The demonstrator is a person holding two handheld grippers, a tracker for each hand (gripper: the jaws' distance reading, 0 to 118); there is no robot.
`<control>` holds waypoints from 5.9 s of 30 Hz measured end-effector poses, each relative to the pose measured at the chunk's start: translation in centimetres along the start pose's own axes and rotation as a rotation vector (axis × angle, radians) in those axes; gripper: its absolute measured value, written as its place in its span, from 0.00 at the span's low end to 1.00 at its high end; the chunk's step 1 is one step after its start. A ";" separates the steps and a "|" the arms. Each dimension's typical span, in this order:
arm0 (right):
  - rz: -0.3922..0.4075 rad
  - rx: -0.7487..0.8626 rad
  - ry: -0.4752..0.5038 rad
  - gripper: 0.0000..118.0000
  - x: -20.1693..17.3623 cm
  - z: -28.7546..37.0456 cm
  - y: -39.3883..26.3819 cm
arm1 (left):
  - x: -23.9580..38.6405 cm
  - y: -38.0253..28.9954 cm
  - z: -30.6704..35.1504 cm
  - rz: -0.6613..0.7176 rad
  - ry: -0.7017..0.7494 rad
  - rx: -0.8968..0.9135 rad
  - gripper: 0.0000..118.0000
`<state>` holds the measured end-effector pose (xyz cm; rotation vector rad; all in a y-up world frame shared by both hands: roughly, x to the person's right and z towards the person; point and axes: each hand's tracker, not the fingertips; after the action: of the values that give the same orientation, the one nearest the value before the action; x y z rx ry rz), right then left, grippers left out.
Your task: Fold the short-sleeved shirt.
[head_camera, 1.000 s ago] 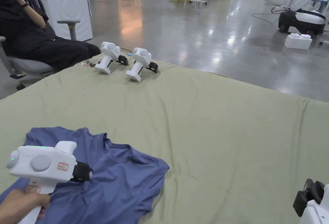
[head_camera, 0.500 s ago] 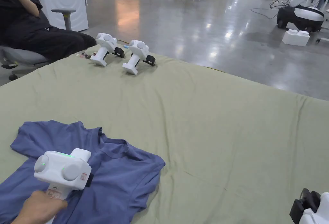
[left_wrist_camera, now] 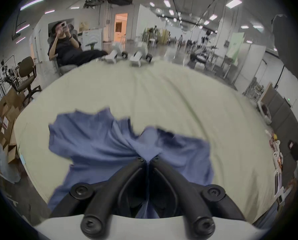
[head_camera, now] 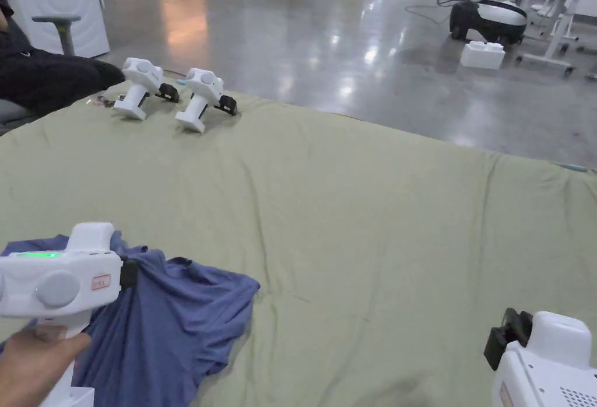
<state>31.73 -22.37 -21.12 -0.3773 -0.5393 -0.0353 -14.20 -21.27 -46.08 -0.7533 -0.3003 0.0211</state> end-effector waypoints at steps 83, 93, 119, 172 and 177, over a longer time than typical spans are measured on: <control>-0.040 0.108 0.019 0.11 5.5 5.0 1.6 | 14.2 0.4 -8.6 -0.043 -0.131 -0.218 0.44; -0.035 0.043 -0.033 0.11 7.5 3.6 0.4 | 15.2 -2.0 -17.1 -0.057 -0.050 -0.497 0.58; -0.115 -0.711 0.083 0.59 15.0 -13.2 -5.5 | 17.6 -4.3 -7.5 -0.196 -0.118 -0.176 0.08; 0.003 0.133 -0.136 0.06 18.0 0.6 26.3 | 10.7 21.4 8.7 -0.046 -0.084 0.348 0.08; -0.050 0.111 -0.144 0.06 18.2 -1.1 27.5 | 11.2 22.6 6.7 0.002 -0.099 0.307 0.08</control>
<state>51.51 4.03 -22.20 -0.2594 -0.6903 -0.0265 -3.35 1.17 -53.79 -0.4486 -0.3807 0.1044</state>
